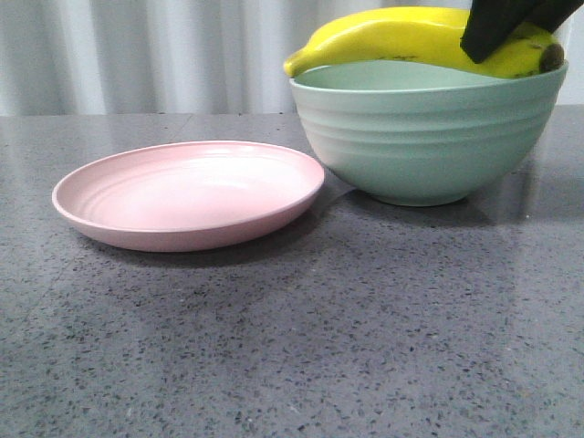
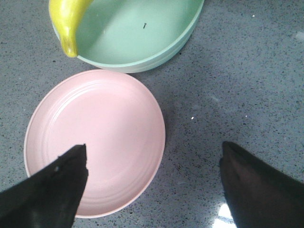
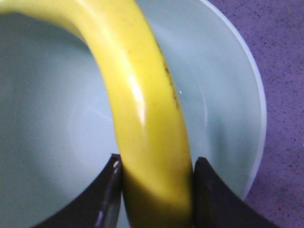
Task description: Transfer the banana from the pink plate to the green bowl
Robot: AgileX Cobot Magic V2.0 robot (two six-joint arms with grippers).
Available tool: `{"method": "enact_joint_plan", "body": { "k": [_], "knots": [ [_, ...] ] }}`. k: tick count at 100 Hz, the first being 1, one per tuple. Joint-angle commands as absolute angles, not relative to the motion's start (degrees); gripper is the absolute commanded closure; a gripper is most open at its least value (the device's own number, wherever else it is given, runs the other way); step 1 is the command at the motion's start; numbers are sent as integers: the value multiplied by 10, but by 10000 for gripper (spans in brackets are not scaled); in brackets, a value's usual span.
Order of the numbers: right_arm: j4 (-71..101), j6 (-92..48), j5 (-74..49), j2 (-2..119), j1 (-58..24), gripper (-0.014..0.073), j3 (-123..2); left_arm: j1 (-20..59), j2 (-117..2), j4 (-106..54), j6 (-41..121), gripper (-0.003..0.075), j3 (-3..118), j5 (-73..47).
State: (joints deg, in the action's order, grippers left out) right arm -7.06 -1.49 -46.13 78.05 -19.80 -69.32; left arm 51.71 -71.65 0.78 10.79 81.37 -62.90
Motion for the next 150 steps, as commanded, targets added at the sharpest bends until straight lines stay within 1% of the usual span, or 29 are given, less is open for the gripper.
{"method": "enact_joint_plan", "body": {
  "k": [1, 5, 11, 42, 46, 50, 55, 59, 60, 61, 62, 63, 64, 65, 66, 67, 68, 69, 70, 85, 102, 110, 121, 139, 150],
  "knots": [
    [-78, -15, -429, 765, -195, 279, -712, 521, -701, 8, 99, 193, 832, -595],
    [-78, -15, -429, 765, -195, 197, -712, 521, -701, 8, 95, 193, 832, -595],
    [-78, -15, -429, 765, -195, 159, -712, 521, -701, 8, 93, 193, 832, -595],
    [-85, -15, -427, 757, -195, 164, -712, 521, -701, 8, 92, 193, 832, -595],
    [-87, -15, -430, 752, -195, 173, -712, 521, -701, 8, 89, 197, 832, -595],
    [-89, -15, -436, 746, -195, 208, -712, 521, -701, 8, 82, 213, 832, -595],
    [-93, -15, -443, 735, -195, 286, -712, 521, -701, 9, 64, 267, 832, -595],
    [-95, -15, -450, 726, -195, 379, -712, 521, -701, 10, 55, 356, 832, -595],
    [-95, -15, -450, 723, -195, 396, -712, 521, -701, 10, 51, 393, 832, -595],
    [-95, -15, -451, 721, -195, 432, -712, 521, -701, 10, 49, 414, 832, -595],
    [-95, -15, -451, 716, -195, 450, -711, 521, -701, 10, 45, 434, 832, -595],
    [-95, -15, -451, 714, -195, 487, -711, 521, -699, 10, 44, 477, 832, -595],
    [-95, -15, -451, 712, -195, 506, -711, 521, -699, 10, 42, 500, 832, -595],
    [-95, -15, -451, 707, -195, 543, -711, 521, -699, 10, 40, 546, 832, -595],
    [-95, -15, -451, 705, -195, 562, -710, 521, -698, 10, 39, 569, 832, -595],
    [-95, -15, -451, 701, -195, 580, -710, 521, -698, 10, 37, 615, 832, -595],
    [-95, -15, -451, 698, -195, 617, -710, 521, -697, 10, 36, 639, 832, -595],
    [-95, -15, -451, 694, -195, 634, -710, 521, -697, 10, 34, 662, 832, -594],
    [-95, -15, -451, 691, -195, 669, -710, 521, -697, 10, 33, 729, 832, -595],
    [-96, -15, -433, 630, -195, 665, -690, 521, -678, 10, 19, 739, 825, -571],
    [-96, -14, -332, 512, -195, 665, -584, 521, -615, 22, 0, 739, 765, -461],
    [-96, 0, -274, 459, -195, 665, -517, 521, -572, 22, 0, 739, 709, -411],
    [-97, 20, -224, 391, -195, 665, -437, 521, -514, 23, -8, 739, 618, -330],
    [-97, 41, -152, 301, -195, 665, -332, 521, -403, 24, -13, 739, 455, -190],
    [-97, 46, -100, 255, -195, 665, -273, 521, -341, 22, -14, 739, 359, -127]
  ]
}}
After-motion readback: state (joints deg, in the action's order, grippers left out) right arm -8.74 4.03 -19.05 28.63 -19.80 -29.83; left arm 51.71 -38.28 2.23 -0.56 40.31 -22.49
